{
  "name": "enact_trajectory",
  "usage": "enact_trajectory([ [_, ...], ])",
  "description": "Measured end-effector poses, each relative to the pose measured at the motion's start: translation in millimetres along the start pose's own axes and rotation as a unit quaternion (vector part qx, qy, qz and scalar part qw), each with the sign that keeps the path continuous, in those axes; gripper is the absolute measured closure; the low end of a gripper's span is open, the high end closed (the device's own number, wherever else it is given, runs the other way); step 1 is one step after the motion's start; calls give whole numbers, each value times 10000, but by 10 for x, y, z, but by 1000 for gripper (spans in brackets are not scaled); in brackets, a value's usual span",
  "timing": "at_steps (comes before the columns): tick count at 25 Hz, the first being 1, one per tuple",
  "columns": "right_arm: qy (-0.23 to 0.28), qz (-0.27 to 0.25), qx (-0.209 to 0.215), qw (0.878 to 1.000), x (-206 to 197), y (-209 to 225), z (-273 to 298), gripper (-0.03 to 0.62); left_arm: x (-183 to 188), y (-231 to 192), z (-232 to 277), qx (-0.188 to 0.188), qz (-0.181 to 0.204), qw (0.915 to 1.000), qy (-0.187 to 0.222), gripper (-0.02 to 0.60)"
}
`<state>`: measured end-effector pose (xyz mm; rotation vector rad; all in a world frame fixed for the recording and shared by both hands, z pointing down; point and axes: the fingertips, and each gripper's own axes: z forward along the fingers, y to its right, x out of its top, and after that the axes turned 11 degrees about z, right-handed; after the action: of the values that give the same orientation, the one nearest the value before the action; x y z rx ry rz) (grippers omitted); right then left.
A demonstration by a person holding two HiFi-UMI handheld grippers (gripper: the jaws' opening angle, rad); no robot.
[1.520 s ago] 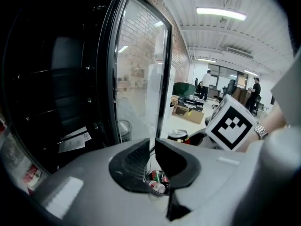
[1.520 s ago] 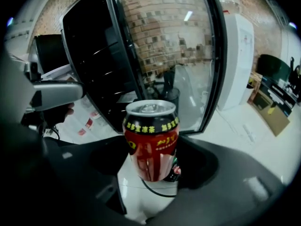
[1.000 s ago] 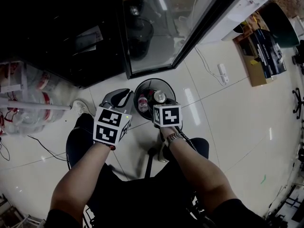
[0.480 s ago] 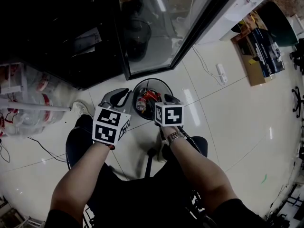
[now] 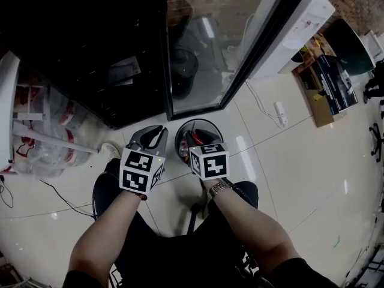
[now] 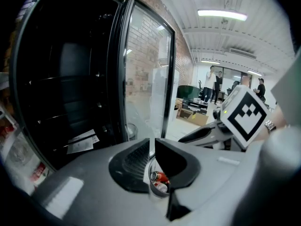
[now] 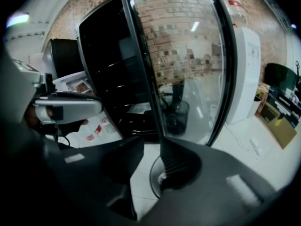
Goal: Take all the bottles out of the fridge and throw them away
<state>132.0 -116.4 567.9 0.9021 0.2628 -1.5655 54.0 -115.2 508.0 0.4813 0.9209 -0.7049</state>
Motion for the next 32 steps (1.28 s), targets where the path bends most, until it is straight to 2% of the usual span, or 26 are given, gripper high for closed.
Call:
enact_trajectory([
  [4, 378, -445, 324, 9978, 289, -463, -149, 553, 87, -192, -365, 351, -37, 9993, 141, 572],
  [11, 1213, -1044, 878, 9832, 853, -1350, -598, 578, 319, -478, -1163, 921, -82, 9941, 571, 572],
  [17, 1825, -1281, 1205, 9674, 1259, -1947, -951, 592, 579, -673, -1717, 1199, -110, 9877, 998, 572],
  [23, 2117, -1460, 1458, 9553, 1374, -2379, -1234, 592, 813, -763, -2155, 1383, -135, 9800, 1423, 572],
  [32, 2497, -1654, 1739, 9381, 1335, -2757, -1859, 592, 1010, -484, -2781, 1502, -40, 9712, 1849, 572],
])
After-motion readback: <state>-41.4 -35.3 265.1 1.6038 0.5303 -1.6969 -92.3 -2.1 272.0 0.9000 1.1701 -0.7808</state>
